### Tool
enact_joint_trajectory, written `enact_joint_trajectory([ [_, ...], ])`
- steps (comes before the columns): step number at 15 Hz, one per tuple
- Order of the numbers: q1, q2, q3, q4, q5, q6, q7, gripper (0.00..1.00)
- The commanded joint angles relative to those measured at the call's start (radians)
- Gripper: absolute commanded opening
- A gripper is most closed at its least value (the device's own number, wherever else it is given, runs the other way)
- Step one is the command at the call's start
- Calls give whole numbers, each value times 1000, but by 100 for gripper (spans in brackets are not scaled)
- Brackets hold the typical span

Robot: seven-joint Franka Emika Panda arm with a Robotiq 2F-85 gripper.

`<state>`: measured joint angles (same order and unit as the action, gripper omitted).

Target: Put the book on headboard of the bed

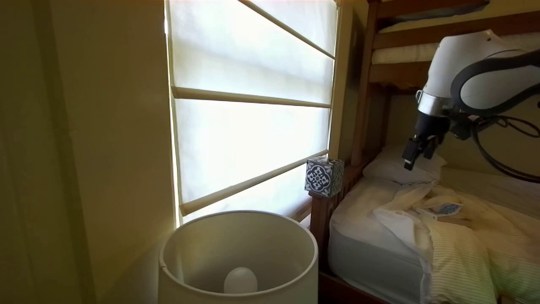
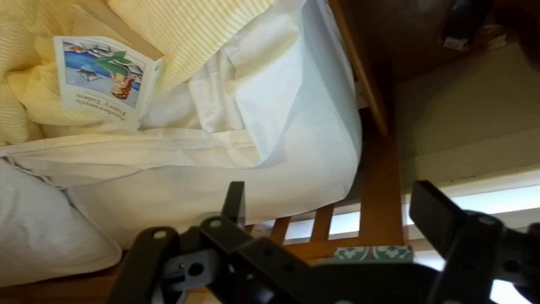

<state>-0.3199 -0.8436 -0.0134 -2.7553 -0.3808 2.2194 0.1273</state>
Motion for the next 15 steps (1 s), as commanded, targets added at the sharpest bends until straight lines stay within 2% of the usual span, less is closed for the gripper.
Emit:
enact_joint_trajectory([
  [1, -114, 51, 33, 54, -94, 28, 137, 100],
  [5, -228, 76, 46, 124, -194, -43, 246, 100],
  [6, -166, 42, 7, 77, -163, -6, 191, 100],
  [10, -197, 58, 12, 107, -183, -34, 223, 100],
  [12, -228, 132, 31, 185, -152, -95, 319, 100],
  [15, -217, 199, -9, 262, -165, -108, 311, 100],
])
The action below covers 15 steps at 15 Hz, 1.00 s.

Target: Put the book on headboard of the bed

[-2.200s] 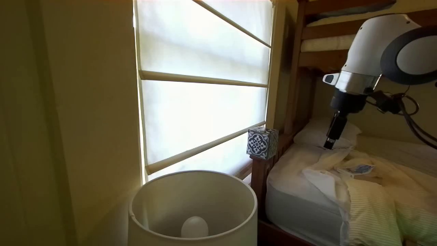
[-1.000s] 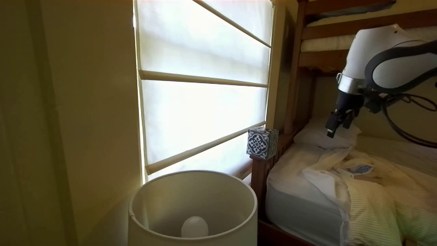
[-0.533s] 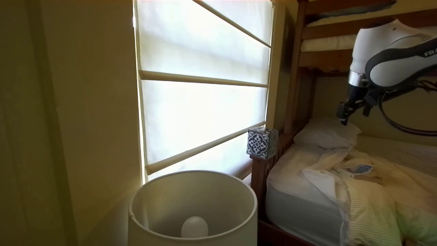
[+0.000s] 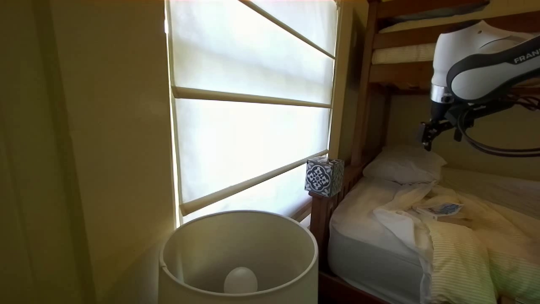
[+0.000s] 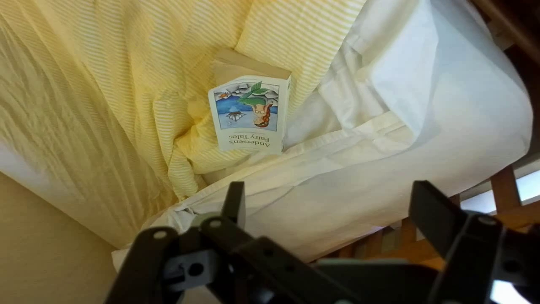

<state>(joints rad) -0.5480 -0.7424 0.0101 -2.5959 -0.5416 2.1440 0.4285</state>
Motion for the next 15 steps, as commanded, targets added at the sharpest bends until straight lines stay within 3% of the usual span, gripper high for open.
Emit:
enact_joint_trajectory([
  [1, 10, 134, -38, 135, -9, -48, 9, 100],
  [5, 21, 282, -86, 263, -57, -107, -68, 100],
  [10, 29, 461, -139, 396, -214, -100, 24, 100],
  [11, 62, 377, -165, 326, -174, -94, -15, 100],
  [15, 89, 404, -192, 341, -176, -91, -13, 100],
])
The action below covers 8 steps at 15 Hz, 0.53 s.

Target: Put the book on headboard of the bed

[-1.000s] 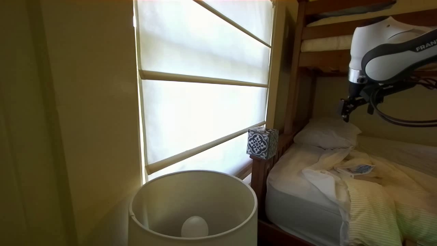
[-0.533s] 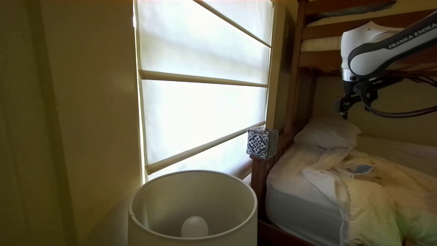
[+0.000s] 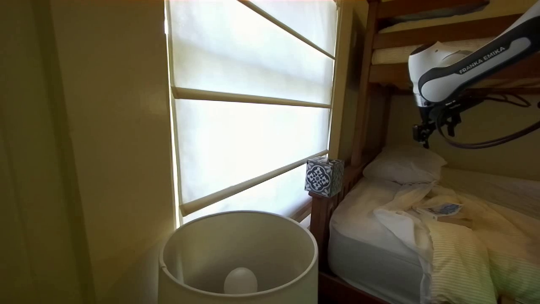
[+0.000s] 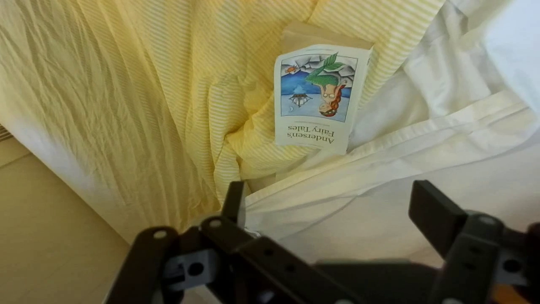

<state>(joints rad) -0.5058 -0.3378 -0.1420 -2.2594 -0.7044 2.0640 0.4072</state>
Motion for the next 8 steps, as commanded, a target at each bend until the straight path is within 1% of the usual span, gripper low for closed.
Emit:
enact_joint_trajectory([
  [1, 48, -5, -40, 4, -13, -11, 8, 100],
  [2, 47, 4, -44, 10, 1, -21, 11, 100],
  [3, 48, 73, -44, 53, 26, -64, 36, 100],
  [6, 65, 238, -59, 121, 46, -86, 192, 100],
  [8, 81, 351, -69, 181, 40, -97, 301, 100],
])
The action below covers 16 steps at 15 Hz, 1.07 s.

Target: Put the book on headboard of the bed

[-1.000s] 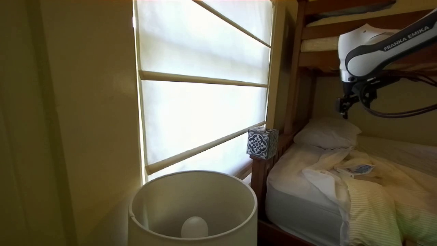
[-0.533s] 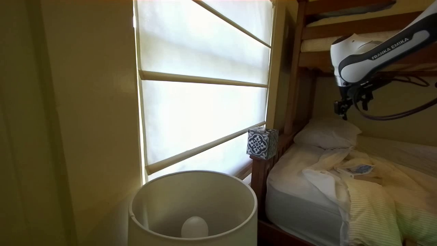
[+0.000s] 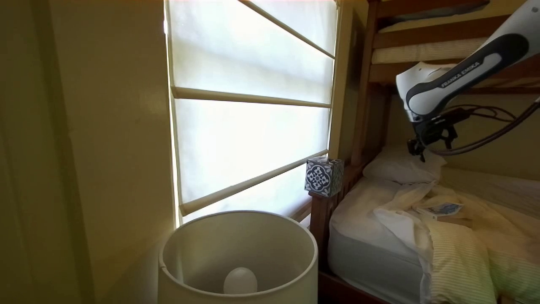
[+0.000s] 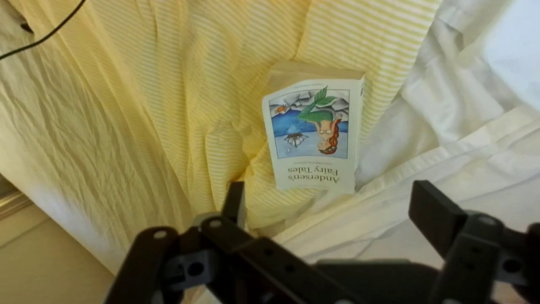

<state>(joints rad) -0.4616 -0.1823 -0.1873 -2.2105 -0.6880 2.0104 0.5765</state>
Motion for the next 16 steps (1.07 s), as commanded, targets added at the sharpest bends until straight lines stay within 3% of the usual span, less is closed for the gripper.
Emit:
enact_joint_trajectory([
  [1, 48, 249, -36, 168, 25, -54, 178, 100],
  [8, 91, 594, -147, 421, 44, -160, 411, 100],
  [10, 91, 641, -167, 470, 80, -229, 418, 100],
  [11, 98, 578, -168, 382, 39, -150, 398, 100],
  [14, 96, 636, -180, 440, 61, -190, 402, 100],
  [16, 110, 668, -193, 456, 17, -202, 432, 100],
])
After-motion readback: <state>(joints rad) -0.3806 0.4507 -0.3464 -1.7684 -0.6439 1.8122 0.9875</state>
